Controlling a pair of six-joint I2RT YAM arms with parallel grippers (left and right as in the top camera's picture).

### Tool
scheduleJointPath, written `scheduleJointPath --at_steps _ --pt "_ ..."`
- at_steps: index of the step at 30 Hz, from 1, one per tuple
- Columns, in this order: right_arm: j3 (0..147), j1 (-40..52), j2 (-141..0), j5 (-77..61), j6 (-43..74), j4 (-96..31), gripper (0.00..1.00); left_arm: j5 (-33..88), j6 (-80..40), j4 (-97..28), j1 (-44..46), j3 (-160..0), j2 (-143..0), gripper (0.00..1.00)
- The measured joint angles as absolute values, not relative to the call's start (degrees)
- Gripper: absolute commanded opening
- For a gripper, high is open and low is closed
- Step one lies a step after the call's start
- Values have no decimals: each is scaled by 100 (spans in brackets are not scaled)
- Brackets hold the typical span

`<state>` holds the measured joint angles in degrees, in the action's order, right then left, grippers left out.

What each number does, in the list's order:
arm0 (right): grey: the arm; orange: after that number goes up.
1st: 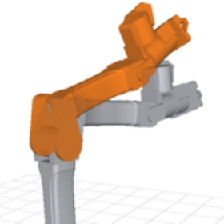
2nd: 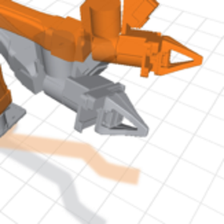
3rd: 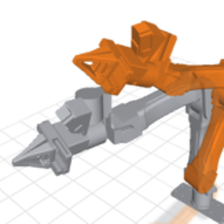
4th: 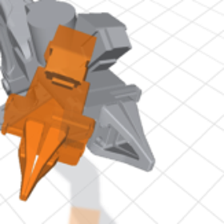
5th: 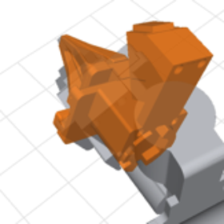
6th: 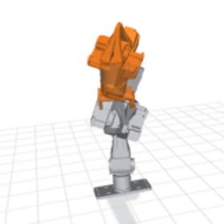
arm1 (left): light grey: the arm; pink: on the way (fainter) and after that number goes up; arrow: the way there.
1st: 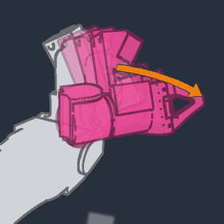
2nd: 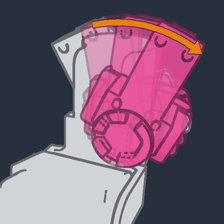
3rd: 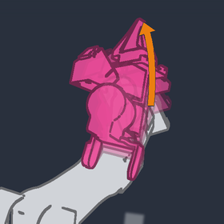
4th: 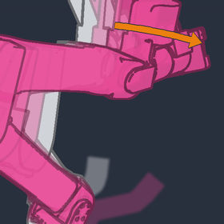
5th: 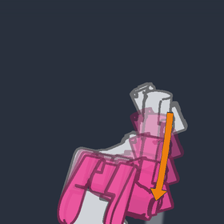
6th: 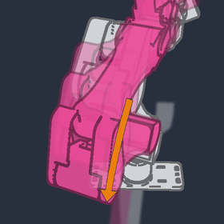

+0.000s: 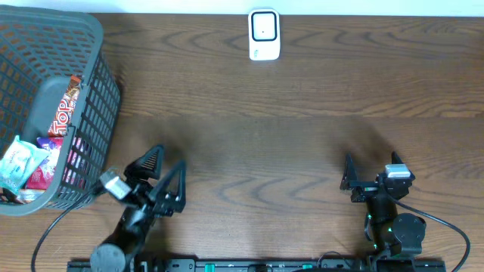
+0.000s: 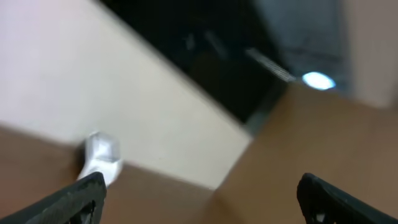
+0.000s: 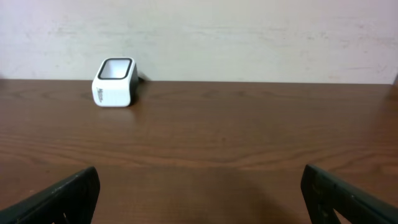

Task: Scan the item barcode
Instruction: 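Reach the left gripper into the basket and grasp the purple-red snack bag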

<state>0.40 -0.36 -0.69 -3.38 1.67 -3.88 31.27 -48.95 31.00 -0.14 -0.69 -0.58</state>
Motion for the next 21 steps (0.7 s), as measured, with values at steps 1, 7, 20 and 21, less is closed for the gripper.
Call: scheduleJointPath --at_steps 1,7,20,21 --pt "40 -36 -69 -338 167 -390 99 3140 -4995 3166 -14 -91 -58 98" --pt "40 -36 -69 -336 167 -390 99 3151 -5251 3111 -14 -917 -276 98" --pt "40 -36 -69 -338 165 -390 99 2440 -1568 -3990 -3 -7721 -5568 98" --pt "40 -36 -69 -336 165 -386 99 2318 -1396 -4016 -5 -7902 -5749 98"
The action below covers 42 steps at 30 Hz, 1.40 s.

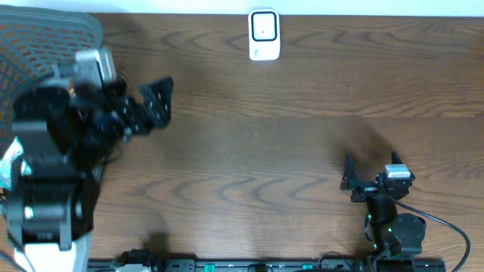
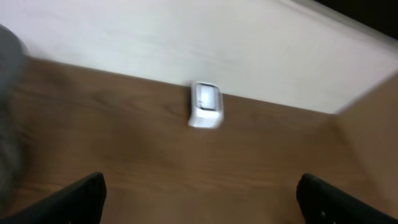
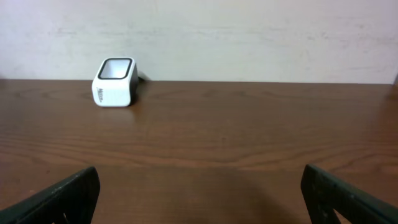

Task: Scan the item barcode
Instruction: 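Reach the left gripper into the basket and grasp the purple-red snack bag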

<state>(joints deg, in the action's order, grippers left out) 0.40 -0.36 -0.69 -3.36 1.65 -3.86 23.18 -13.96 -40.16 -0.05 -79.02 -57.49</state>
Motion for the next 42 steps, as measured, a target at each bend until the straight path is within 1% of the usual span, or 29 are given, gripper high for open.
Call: scheduleJointPath --at_steps 3,7,11,14,17,18,20,26,34,42 --pt "40 -36 -69 -338 165 -388 99 1811 -1315 -4193 -119 -8525 -6296 98" --pt "40 -36 -71 -336 165 -386 99 1406 -1372 -4716 -687 -9734 -7137 98" --pt "40 -36 -69 -336 165 -390 99 751 -1828 -5575 -1627 -11135 -8020 98" --pt "40 -36 -69 -338 165 -388 99 202 -2388 -5728 -2359 -11452 -8420 98" --pt "40 -34 -69 -336 165 -388 99 -64 -2694 -5955 -2845 -11474 -8709 98" --pt "40 -36 -69 -336 165 -390 99 -128 -2757 -6206 -2969 -11478 -8814 98" --pt "40 -36 -69 -338 165 -388 99 -196 -2853 -6628 -3098 -11478 -8976 98" --pt "40 -36 -69 -336 165 -388 99 -425 -3013 -7225 -3227 -11279 -9362 98" --pt "40 -36 -69 -336 165 -388 99 -679 -3385 -7408 -3225 -10523 -10315 98" --pt "40 -36 -69 -336 165 -388 99 -709 -3557 -6731 -3225 -9793 -10702 98"
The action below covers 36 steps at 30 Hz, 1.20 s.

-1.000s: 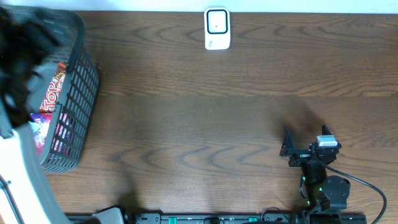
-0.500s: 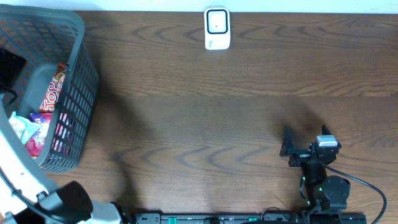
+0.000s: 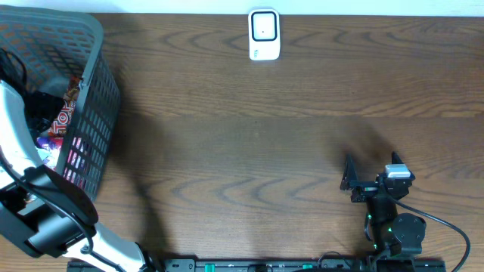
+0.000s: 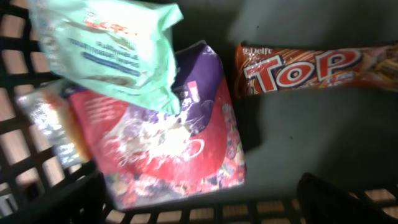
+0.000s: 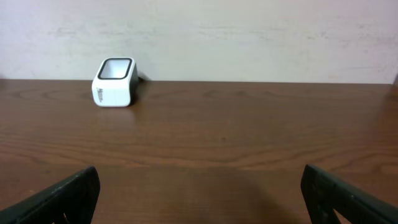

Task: Scan the item barcode
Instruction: 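Reach the left gripper into the basket and grasp the purple-red snack bag, then lift the purple-red bag out and place it on the table centre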

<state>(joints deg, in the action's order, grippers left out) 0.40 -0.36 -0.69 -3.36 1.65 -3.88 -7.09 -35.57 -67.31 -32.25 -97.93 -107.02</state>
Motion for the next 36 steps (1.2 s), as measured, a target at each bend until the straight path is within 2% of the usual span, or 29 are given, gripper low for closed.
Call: scheduleJointPath --at_steps 6,7,10,12,13,20,23,27,30,36 --pt "40 -36 -69 -336 165 -388 99 -729 -3610 -6523 -3223 -9255 -11220 99" --pt "40 -36 -69 -338 165 -388 99 -729 -3614 -6523 -3221 -9203 -11336 97" --pt "40 -34 -69 -336 165 -388 99 -740 -3627 -6506 -3214 -9109 -11708 56" --pt "40 -36 -69 -336 165 -388 99 -775 -3632 -6512 -3210 -9109 -11834 19" --pt "40 -36 -69 -336 165 -388 99 -794 -3642 -6517 -3208 -9109 -11848 9" --pt "40 -36 -69 -336 165 -388 99 -926 -3621 -6792 -3205 -9251 -11769 7" --pt "40 -36 -69 -336 165 -388 99 -633 -3614 -7166 -3212 -9378 -11775 7" --pt "40 -36 -69 -338 165 -390 99 373 -3527 -7118 -3236 -10066 -11539 7" --pt "40 -36 -69 -336 165 -390 99 1074 -3489 -6560 -3236 -10556 -10645 7" --pt "40 -36 -69 -336 165 -388 99 1472 -3529 -5544 -3236 -10833 -8678 7"
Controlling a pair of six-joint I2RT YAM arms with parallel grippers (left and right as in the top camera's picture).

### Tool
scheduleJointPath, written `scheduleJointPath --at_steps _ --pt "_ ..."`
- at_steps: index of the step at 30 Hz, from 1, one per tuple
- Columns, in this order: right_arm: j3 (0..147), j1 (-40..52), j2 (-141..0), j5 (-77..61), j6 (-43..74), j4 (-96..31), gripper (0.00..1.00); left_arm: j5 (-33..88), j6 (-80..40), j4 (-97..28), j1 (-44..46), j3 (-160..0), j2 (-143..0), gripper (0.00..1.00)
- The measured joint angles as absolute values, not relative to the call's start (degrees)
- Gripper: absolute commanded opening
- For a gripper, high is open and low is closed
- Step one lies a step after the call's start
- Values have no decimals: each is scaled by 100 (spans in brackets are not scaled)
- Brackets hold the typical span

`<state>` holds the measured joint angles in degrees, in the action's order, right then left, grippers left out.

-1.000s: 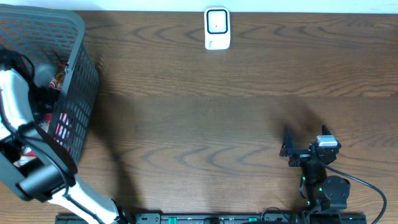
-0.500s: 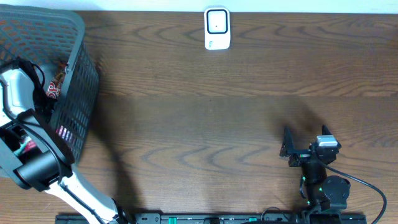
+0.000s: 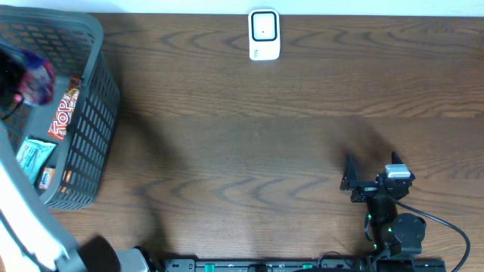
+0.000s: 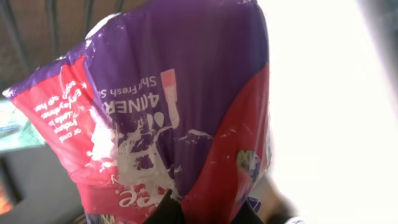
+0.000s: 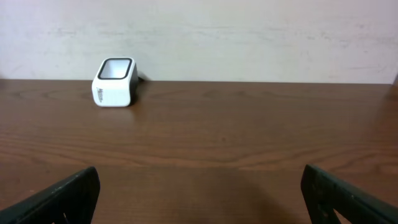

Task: Scan the item barcode
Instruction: 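Lift the purple-red bag out and place it on the table centre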

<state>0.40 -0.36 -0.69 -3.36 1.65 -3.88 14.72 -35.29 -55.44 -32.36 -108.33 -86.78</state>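
Observation:
A purple and red snack packet (image 4: 180, 118) fills the left wrist view, pinched at its lower end by my left gripper (image 4: 205, 211), which is shut on it. In the overhead view the packet (image 3: 36, 75) hangs above the grey basket (image 3: 94, 98) at the far left. The white barcode scanner (image 3: 264, 34) stands at the back middle of the table, also in the right wrist view as the scanner (image 5: 114, 83). My right gripper (image 5: 199, 193) rests low near the front right, open, nothing between its fingers.
In the basket lie a brown "Top" chocolate bar (image 3: 63, 112) and a mint-green packet (image 3: 34, 156). The left arm (image 3: 30, 219) runs down the left edge of the overhead view. The right arm's base (image 3: 389, 211) sits at the front right.
My left gripper was open above the packets lying in the basket. Now it is shut on the purple and red packet, which is lifted off the basket floor. The right arm has not moved.
My left gripper first stood open low at the front left beside the basket. Then it was raised near the basket's right side, facing the scanner. Later it hung open inside the basket over the packets. Now it holds the purple and red packet above the basket.

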Motion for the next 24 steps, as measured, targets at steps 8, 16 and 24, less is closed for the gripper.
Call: scheduleJointPath --at_steps 8,16,24 --pt "40 -36 -69 -336 165 -388 99 2294 -3704 -5063 -2110 -10875 -7942 8" --pt "40 -34 -69 -336 165 -388 99 1782 -2408 -5384 1798 -10735 -8580 7" --pt "40 -36 -69 -338 165 -388 99 211 -1986 -5704 3730 -10715 -10307 7"
